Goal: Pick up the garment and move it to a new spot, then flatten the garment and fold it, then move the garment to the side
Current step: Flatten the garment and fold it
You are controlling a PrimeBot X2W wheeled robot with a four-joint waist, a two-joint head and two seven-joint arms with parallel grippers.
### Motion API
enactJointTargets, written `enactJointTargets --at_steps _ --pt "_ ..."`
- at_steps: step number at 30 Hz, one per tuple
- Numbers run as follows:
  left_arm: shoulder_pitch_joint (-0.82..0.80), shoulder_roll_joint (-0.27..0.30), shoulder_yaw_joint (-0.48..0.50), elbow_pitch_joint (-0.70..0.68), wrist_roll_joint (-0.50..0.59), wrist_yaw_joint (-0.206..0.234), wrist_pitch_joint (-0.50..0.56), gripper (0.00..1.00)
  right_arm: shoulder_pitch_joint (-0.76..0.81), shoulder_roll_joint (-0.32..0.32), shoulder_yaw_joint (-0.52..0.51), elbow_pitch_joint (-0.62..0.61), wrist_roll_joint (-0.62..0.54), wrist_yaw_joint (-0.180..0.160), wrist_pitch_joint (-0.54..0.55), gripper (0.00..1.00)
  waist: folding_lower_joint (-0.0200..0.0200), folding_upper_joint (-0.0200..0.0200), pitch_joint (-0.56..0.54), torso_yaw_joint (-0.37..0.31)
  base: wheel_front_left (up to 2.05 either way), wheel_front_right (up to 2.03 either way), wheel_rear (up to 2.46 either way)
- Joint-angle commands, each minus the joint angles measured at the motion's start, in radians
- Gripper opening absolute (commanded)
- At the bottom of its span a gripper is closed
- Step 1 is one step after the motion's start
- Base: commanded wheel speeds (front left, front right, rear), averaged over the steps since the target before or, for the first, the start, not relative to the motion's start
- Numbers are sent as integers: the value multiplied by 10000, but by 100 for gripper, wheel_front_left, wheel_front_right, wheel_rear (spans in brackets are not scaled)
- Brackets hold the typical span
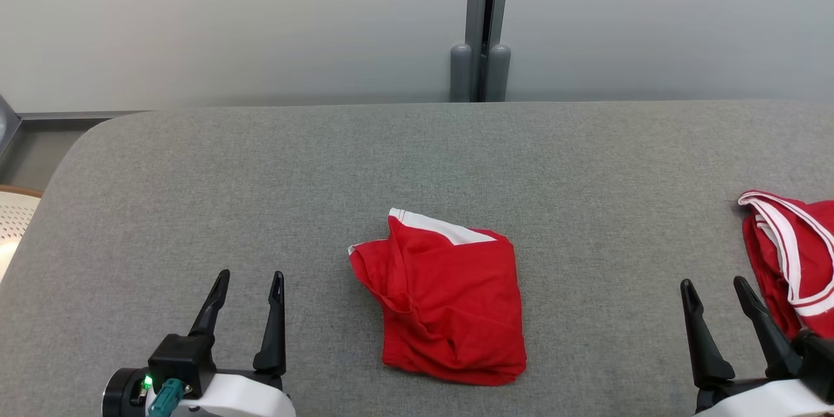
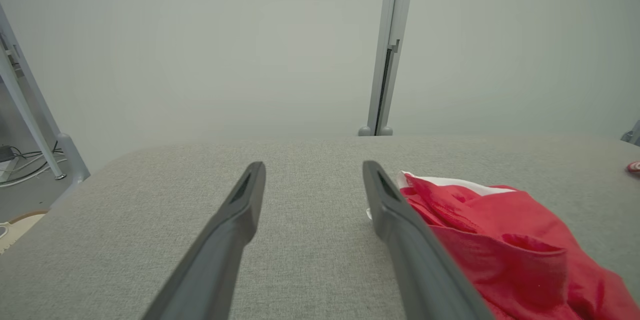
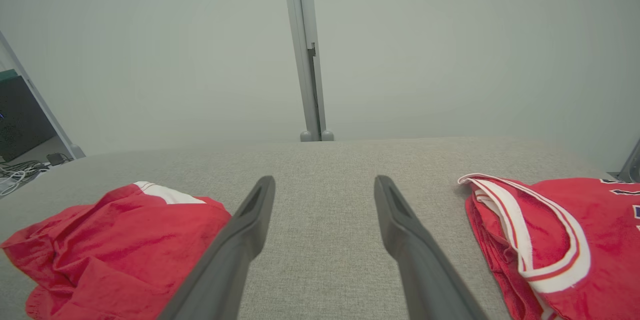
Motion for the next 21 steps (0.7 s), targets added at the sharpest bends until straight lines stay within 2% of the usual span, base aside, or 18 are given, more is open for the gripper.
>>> enactJointTargets --at_steps 1,6,7,8,9,13,21 --pt "-58 58 25 -44 -72 49 -36 100 -55 -31 19 33 -57 -1 28 100 0 0 14 13 0 0 0" --pt "-297 7 0 -79 -92 66 -99 100 -420 51 133 321 -113 -1 -36 100 0 0 152 245 0 0 0" --pt "-334 1 -12 -68 -94 55 -116 100 -531 78 204 420 -55 -1 -78 66 0 0 186 320 0 0 0" --pt "-370 -18 -21 -58 -101 54 -144 100 -609 83 325 545 -27 -1 -42 8 0 0 229 406 0 0 0" --pt "-428 -47 -38 -42 -113 43 -169 100 -728 99 494 694 33 -1 -28 0 0 0 266 508 0 0 0" --pt "-686 -167 -82 27 -156 13 -288 100 -1427 227 1334 1472 298 -1 -194 0 0 0 423 969 0 0 0" --pt "-979 -365 -188 396 -223 -42 -501 100 -3275 532 3546 4178 928 -1 -604 0 0 0 668 1822 0 0 0"
